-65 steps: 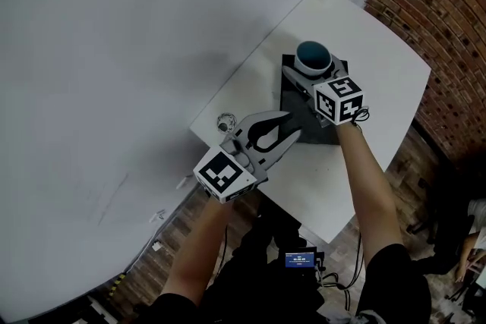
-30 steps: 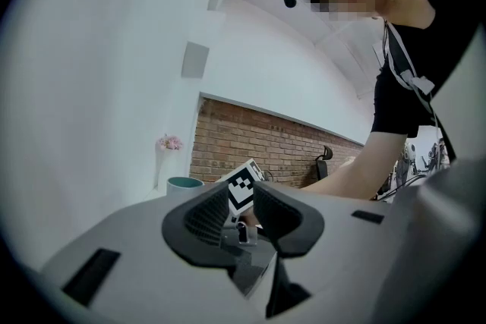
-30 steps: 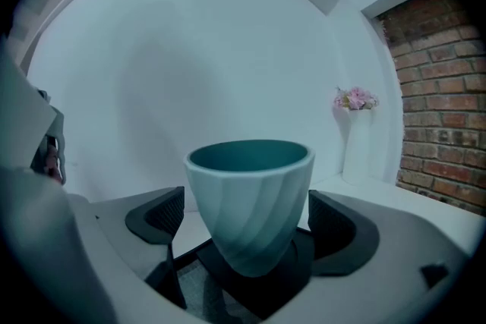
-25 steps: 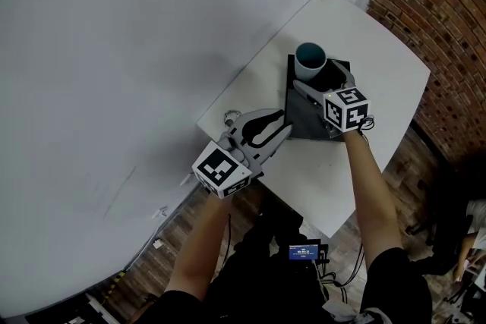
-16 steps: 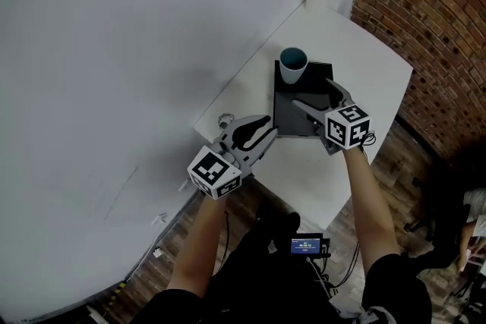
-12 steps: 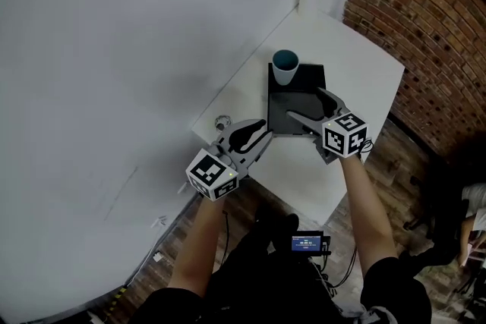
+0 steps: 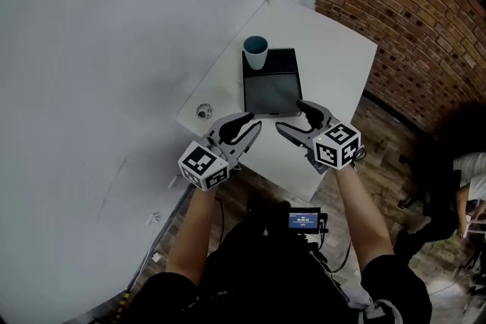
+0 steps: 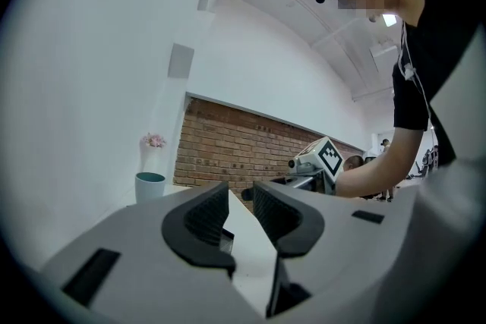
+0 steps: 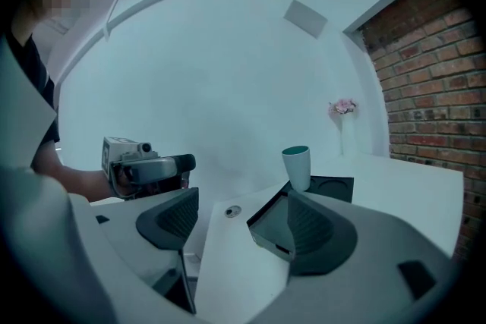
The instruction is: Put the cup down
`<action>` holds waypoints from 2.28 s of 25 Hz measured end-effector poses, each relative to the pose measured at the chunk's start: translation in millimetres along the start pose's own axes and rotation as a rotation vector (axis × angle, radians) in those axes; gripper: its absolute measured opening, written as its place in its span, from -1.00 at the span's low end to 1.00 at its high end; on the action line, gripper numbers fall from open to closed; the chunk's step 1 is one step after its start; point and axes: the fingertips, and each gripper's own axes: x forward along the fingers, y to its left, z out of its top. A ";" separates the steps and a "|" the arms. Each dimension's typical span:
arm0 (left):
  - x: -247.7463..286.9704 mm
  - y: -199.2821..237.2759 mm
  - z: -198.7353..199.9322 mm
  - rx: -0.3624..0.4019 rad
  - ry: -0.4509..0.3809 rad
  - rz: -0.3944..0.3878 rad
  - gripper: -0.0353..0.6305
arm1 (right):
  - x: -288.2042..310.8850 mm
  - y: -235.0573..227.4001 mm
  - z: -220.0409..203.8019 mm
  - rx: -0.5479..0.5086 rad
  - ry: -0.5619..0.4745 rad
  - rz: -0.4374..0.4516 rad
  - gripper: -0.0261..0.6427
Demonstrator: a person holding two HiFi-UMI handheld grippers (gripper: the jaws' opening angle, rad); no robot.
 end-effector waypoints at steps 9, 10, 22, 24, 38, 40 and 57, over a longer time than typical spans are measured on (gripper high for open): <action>14.4 -35.1 -0.2 -0.003 0.013 -0.064 -0.62 | -49.5 11.1 -12.0 0.086 -0.047 -0.038 0.00; 16.7 -39.1 0.9 -0.002 0.012 -0.072 -0.62 | -54.0 12.0 -12.1 0.093 -0.053 -0.046 -0.04; 29.4 -72.5 -3.8 -0.021 0.019 -0.136 -0.62 | -88.0 25.3 -4.2 0.091 -0.144 -0.125 -0.65; 29.8 -75.9 -4.3 -0.027 0.017 -0.135 -0.62 | -89.9 27.3 -4.0 0.094 -0.148 -0.121 -0.72; 22.7 -79.7 -6.2 -0.039 0.001 -0.121 -0.87 | -77.2 44.8 -1.5 0.041 -0.136 -0.075 -0.88; 22.5 -79.7 -4.9 -0.039 -0.002 -0.123 -0.87 | -76.3 45.8 -0.2 0.035 -0.136 -0.074 -0.88; 25.4 -82.6 -7.6 -0.049 0.008 -0.129 -0.87 | -76.7 46.6 -0.6 0.012 -0.123 -0.075 -0.88</action>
